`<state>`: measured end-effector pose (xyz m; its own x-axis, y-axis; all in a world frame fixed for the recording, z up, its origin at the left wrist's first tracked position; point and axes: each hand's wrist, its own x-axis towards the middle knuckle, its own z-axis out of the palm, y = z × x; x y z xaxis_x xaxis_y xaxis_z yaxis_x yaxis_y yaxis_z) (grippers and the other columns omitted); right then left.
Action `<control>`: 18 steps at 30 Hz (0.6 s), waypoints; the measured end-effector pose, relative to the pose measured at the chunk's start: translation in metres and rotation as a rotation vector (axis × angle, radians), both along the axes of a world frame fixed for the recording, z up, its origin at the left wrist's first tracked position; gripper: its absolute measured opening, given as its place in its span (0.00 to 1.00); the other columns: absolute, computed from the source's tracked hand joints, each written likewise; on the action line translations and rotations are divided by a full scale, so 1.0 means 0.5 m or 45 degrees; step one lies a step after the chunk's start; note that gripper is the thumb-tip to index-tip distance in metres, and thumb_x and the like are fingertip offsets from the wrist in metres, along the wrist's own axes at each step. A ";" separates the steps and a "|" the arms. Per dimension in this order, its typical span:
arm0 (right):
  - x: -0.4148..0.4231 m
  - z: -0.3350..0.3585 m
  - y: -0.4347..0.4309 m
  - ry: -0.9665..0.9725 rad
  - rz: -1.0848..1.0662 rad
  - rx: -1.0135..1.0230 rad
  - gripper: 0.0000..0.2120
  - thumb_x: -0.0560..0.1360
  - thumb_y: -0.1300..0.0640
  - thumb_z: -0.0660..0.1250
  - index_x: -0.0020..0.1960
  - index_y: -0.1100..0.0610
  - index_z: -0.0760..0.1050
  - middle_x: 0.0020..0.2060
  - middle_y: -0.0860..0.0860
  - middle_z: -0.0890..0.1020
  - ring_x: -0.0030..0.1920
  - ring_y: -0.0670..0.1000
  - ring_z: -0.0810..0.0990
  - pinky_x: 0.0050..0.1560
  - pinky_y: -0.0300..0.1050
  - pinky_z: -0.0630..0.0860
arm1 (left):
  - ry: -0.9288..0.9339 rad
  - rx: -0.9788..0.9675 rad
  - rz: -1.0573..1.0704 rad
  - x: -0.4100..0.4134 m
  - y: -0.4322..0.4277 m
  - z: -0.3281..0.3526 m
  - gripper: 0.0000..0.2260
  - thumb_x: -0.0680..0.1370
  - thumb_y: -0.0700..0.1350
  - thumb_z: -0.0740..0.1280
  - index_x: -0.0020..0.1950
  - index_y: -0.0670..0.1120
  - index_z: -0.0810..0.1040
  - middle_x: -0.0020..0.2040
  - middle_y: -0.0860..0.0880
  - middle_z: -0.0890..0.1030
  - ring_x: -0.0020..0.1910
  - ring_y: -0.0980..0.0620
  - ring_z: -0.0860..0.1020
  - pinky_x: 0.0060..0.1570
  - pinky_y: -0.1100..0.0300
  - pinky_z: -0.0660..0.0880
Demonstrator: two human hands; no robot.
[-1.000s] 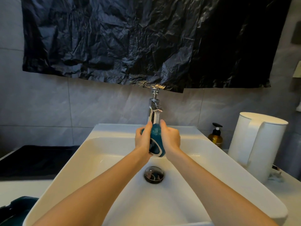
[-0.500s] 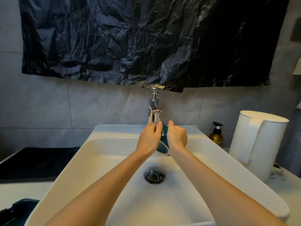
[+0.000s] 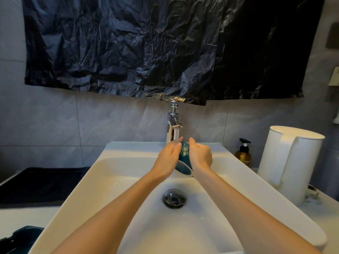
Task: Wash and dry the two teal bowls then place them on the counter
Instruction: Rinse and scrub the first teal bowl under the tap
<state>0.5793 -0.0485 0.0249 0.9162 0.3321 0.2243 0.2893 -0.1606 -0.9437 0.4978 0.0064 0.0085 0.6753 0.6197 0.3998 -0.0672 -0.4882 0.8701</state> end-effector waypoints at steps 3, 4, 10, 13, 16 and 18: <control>-0.010 -0.007 0.002 -0.012 0.115 0.055 0.18 0.79 0.47 0.61 0.32 0.53 0.72 0.33 0.50 0.78 0.42 0.52 0.79 0.42 0.44 0.78 | 0.101 -0.529 0.057 -0.004 0.006 0.011 0.19 0.83 0.56 0.48 0.67 0.50 0.69 0.61 0.47 0.75 0.59 0.50 0.73 0.61 0.51 0.72; -0.012 -0.007 0.004 -0.008 0.126 0.077 0.18 0.79 0.48 0.61 0.32 0.52 0.72 0.32 0.49 0.77 0.42 0.53 0.80 0.44 0.46 0.79 | 0.141 -0.691 0.050 -0.008 0.010 0.010 0.20 0.82 0.57 0.48 0.67 0.49 0.70 0.61 0.46 0.76 0.61 0.46 0.74 0.61 0.45 0.73; -0.005 -0.003 0.005 0.195 0.179 0.334 0.21 0.77 0.47 0.63 0.30 0.58 0.72 0.31 0.53 0.77 0.38 0.55 0.78 0.45 0.53 0.77 | -0.084 -1.427 -0.307 -0.016 0.006 -0.002 0.25 0.74 0.65 0.62 0.58 0.46 0.75 0.59 0.39 0.77 0.58 0.35 0.76 0.55 0.34 0.73; -0.011 -0.010 0.006 0.070 0.243 0.314 0.24 0.79 0.42 0.58 0.34 0.60 0.72 0.33 0.56 0.77 0.36 0.55 0.77 0.39 0.49 0.73 | -0.256 -1.494 -0.282 -0.011 -0.013 0.008 0.21 0.75 0.61 0.63 0.55 0.45 0.77 0.54 0.40 0.79 0.53 0.39 0.77 0.47 0.38 0.76; -0.019 -0.016 0.005 -0.195 0.284 0.167 0.27 0.81 0.42 0.53 0.33 0.59 0.73 0.33 0.56 0.80 0.37 0.54 0.80 0.39 0.49 0.75 | -0.292 -1.448 -0.152 -0.011 -0.005 0.006 0.20 0.75 0.60 0.64 0.51 0.44 0.79 0.47 0.41 0.81 0.47 0.43 0.78 0.45 0.43 0.77; -0.033 -0.023 0.006 -0.303 0.354 0.082 0.25 0.80 0.41 0.54 0.33 0.54 0.75 0.34 0.53 0.81 0.38 0.53 0.81 0.40 0.50 0.76 | -0.265 -1.332 -0.024 -0.009 0.006 0.003 0.22 0.72 0.61 0.67 0.56 0.45 0.77 0.51 0.41 0.80 0.49 0.43 0.78 0.47 0.44 0.78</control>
<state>0.5629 -0.0456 0.0132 0.7127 0.5392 0.4487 0.5261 0.0121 -0.8503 0.4933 0.0095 0.0098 0.6681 0.7120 -0.2162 -0.2629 0.4977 0.8266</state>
